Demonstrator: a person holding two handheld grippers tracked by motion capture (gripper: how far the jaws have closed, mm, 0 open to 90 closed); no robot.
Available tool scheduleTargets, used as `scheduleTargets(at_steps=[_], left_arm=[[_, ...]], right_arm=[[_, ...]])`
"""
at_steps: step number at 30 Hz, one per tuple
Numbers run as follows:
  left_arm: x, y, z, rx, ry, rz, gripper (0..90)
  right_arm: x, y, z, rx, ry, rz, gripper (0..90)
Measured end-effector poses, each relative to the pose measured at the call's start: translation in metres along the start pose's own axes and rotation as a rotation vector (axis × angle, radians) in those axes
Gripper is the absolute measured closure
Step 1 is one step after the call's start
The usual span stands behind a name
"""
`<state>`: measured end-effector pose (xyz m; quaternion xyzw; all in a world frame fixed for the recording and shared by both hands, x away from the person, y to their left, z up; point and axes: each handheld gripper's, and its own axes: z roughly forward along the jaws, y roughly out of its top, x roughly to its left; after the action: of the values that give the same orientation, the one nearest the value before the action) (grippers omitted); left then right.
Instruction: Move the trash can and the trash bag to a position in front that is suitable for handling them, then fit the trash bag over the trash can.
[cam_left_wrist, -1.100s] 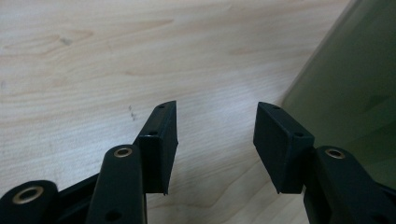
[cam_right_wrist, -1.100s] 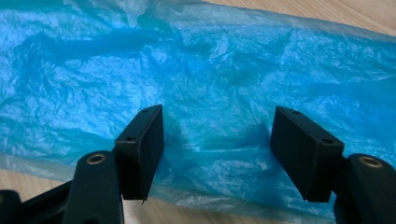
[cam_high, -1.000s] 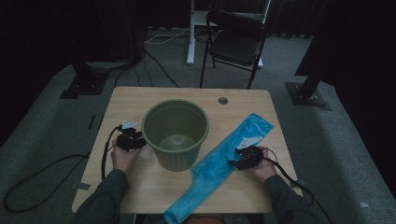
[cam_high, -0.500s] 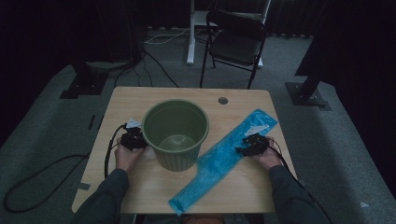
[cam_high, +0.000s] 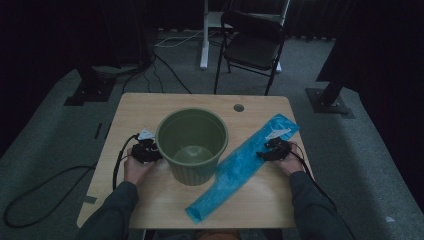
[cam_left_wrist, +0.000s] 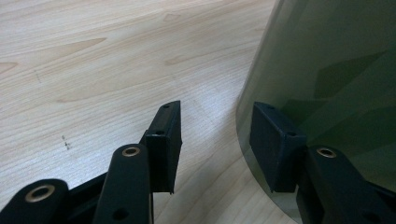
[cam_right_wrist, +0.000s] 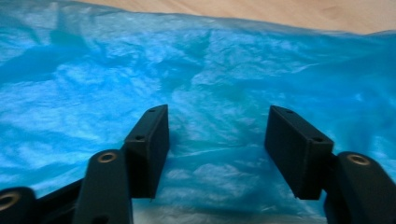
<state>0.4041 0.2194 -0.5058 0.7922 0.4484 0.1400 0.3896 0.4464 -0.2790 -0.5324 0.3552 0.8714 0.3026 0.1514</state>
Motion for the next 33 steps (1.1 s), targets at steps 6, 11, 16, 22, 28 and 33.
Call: scheduleTargets(at_steps=[6, 11, 16, 22, 28, 33], left_arm=[[0.004, -0.003, -0.001, 0.007, 0.017, -0.013, 53.3], [0.005, -0.003, -0.003, 0.010, 0.030, -0.005, 53.1], [0.005, -0.003, -0.005, 0.000, 0.035, -0.001, 52.9], [0.006, -0.003, -0.004, 0.000, 0.035, -0.001, 52.7], [0.005, -0.003, -0.002, -0.002, 0.032, 0.005, 52.6], [0.005, -0.003, -0.002, -0.002, 0.028, 0.004, 52.5]], right_arm=[[0.004, -0.001, -0.005, -0.037, -0.036, 0.031, 42.8], [0.005, 0.001, -0.017, -0.061, -0.002, 0.057, 48.3], [0.006, 0.003, -0.021, -0.061, -0.019, 0.050, 45.3], [0.006, 0.004, -0.015, -0.034, -0.038, 0.045, 41.3], [0.003, 0.002, -0.010, -0.025, -0.074, 0.072, 37.1], [0.001, 0.000, -0.004, 0.006, -0.094, 0.079, 29.4]])
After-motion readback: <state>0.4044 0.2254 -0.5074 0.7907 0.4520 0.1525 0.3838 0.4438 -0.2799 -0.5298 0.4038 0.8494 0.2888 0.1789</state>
